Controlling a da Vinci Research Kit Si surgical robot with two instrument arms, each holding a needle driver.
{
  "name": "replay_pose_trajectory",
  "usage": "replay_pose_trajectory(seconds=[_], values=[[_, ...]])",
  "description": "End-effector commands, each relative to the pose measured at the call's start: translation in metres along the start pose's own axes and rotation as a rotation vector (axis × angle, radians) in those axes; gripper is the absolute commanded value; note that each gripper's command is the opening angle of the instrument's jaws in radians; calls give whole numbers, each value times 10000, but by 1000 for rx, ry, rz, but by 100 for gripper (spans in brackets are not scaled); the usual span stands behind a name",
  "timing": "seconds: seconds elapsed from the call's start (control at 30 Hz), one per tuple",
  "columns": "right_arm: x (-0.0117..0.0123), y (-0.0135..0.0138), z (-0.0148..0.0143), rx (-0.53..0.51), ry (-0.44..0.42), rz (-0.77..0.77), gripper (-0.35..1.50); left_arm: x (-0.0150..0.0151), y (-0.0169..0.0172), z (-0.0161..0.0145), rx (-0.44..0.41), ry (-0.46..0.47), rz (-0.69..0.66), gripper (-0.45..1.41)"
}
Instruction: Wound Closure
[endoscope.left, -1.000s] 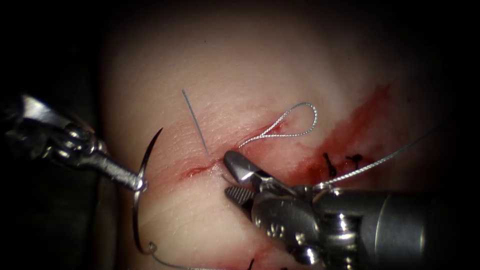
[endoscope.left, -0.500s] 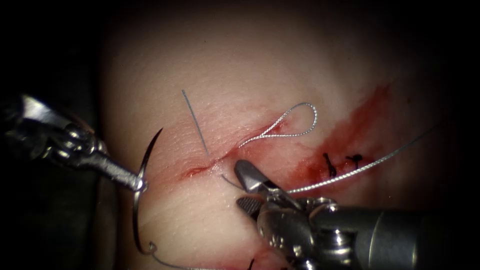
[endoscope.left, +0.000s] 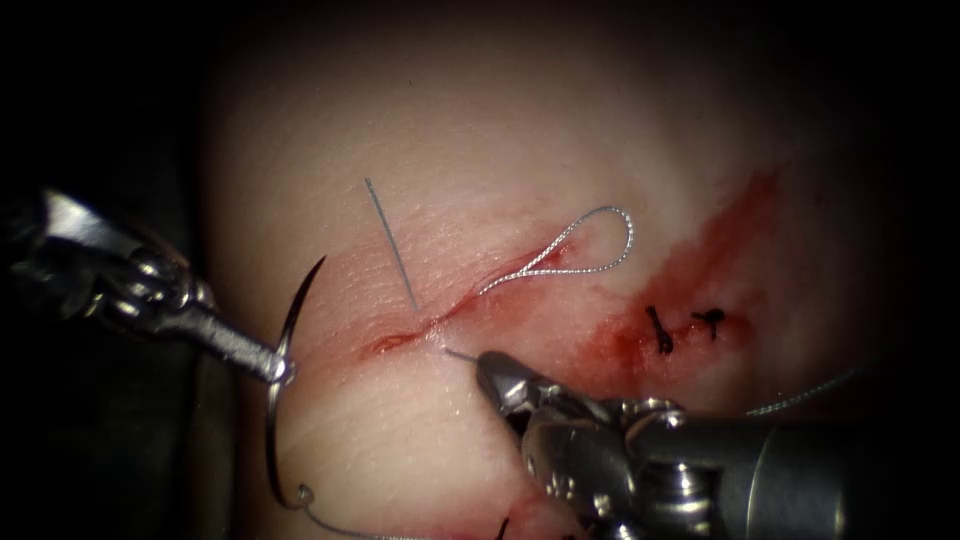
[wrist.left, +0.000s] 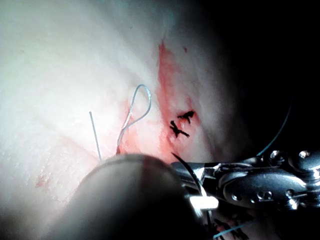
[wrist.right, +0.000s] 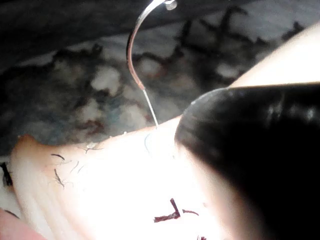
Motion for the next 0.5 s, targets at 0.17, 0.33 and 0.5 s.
replay_pose_trajectory(seconds=[0.17,0.33,0.5], values=[[-26,13,4,-10,-34,28,-35,3,-5,4,0,-1,0,-45],[-72,27,3,-17,-76,63,-35,3,-5,4,0,-1,0,-45],[-127,42,-1,-20,-115,99,-35,3,-5,4,0,-1,0,-45]])
